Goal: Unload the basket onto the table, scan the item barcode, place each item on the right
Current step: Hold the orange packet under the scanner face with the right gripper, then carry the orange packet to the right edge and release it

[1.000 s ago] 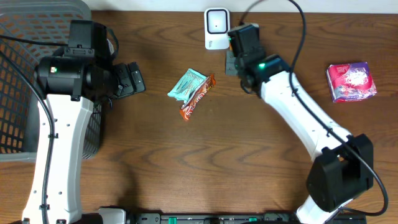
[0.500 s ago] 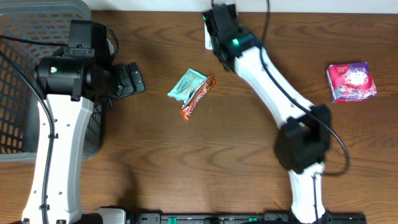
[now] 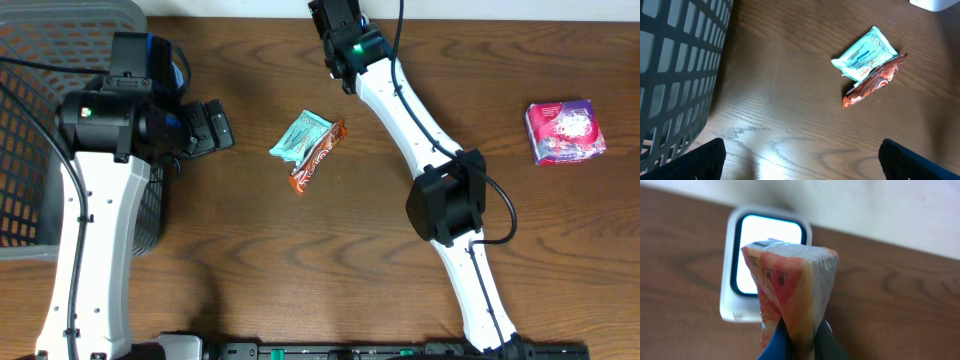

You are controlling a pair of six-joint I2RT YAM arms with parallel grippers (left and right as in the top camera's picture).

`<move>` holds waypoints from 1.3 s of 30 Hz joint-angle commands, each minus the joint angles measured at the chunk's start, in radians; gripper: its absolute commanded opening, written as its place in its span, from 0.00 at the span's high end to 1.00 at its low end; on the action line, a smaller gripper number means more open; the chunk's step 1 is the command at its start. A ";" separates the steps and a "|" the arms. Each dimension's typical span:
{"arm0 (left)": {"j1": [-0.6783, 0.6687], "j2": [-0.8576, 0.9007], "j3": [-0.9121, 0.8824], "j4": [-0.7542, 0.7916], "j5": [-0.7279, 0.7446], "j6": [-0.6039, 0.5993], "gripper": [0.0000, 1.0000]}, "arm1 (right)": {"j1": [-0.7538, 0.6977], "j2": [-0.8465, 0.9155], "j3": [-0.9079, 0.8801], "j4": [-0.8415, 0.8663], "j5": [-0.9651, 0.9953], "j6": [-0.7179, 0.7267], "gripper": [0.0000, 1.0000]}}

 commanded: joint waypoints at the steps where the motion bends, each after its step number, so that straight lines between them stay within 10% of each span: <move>1: 0.003 -0.003 0.001 -0.004 -0.010 -0.009 0.02 | -0.010 0.003 0.033 0.033 0.023 -0.024 0.99; 16: 0.003 -0.003 0.001 -0.003 -0.010 -0.009 0.02 | -0.034 0.001 0.033 -0.028 0.145 0.000 0.99; 26: 0.003 -0.003 0.001 -0.003 -0.010 -0.009 0.02 | -0.238 -0.003 0.033 -0.379 0.293 0.137 0.99; 39: 0.003 -0.003 0.001 -0.004 -0.010 -0.009 0.02 | -0.584 -0.002 -0.026 -0.587 -0.225 0.064 0.99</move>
